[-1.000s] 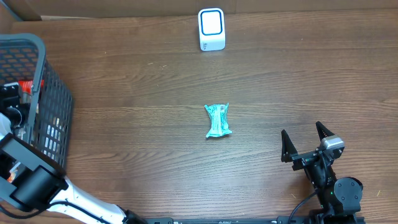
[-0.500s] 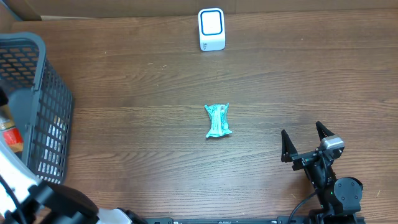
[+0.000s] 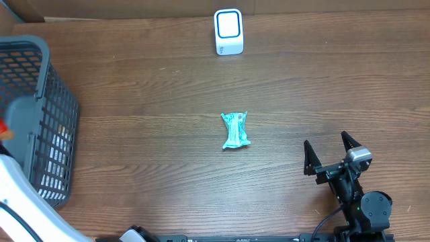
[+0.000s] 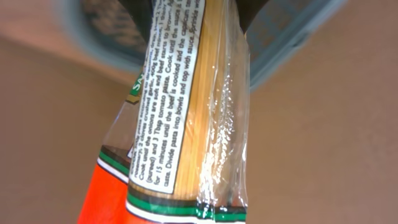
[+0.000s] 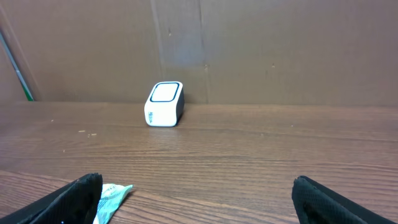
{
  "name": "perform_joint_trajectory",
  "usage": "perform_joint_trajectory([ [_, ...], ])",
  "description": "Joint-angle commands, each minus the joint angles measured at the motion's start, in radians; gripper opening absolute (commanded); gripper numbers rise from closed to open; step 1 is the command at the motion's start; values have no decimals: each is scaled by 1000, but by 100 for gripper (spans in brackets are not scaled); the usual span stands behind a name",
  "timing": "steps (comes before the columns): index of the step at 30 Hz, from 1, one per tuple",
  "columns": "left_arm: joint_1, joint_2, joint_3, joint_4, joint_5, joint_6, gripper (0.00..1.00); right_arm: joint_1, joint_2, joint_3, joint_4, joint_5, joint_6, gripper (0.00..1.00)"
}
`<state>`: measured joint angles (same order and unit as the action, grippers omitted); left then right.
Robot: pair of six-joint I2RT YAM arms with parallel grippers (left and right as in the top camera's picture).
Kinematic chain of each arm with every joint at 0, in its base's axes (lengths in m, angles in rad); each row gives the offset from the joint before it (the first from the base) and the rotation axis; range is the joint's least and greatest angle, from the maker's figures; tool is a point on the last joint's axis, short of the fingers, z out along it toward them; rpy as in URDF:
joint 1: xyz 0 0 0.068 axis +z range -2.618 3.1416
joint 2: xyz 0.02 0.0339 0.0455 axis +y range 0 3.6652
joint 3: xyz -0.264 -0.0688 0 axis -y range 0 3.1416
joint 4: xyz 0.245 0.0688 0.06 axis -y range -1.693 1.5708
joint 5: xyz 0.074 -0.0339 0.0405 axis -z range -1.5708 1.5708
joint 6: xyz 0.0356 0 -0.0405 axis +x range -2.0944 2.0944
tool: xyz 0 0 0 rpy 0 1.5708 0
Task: Scan the item barcode
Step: 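Lift the pasta package out and place it left of the green pack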
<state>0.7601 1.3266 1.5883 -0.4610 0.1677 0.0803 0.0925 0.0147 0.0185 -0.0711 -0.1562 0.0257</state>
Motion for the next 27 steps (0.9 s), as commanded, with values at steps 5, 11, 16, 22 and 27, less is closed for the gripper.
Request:
perform_joint_trajectory([
  [5, -259, -103, 26, -199, 106, -404, 4, 5, -12, -11, 4, 6, 0, 100],
  [11, -587, -56, -1, -439, 98, -425, 4, 5, -12, -11, 4, 6, 0, 100],
  [16, -829, 47, -67, -532, -38, -431, 4, 5, -12, -11, 4, 6, 0, 100],
  [22, -1003, 247, -182, -459, -101, -580, 4, 5, -12, -11, 4, 6, 0, 100],
  [27, -1073, 431, -212, -375, -87, -657, 4, 5, -12, -11, 4, 6, 0, 100],
])
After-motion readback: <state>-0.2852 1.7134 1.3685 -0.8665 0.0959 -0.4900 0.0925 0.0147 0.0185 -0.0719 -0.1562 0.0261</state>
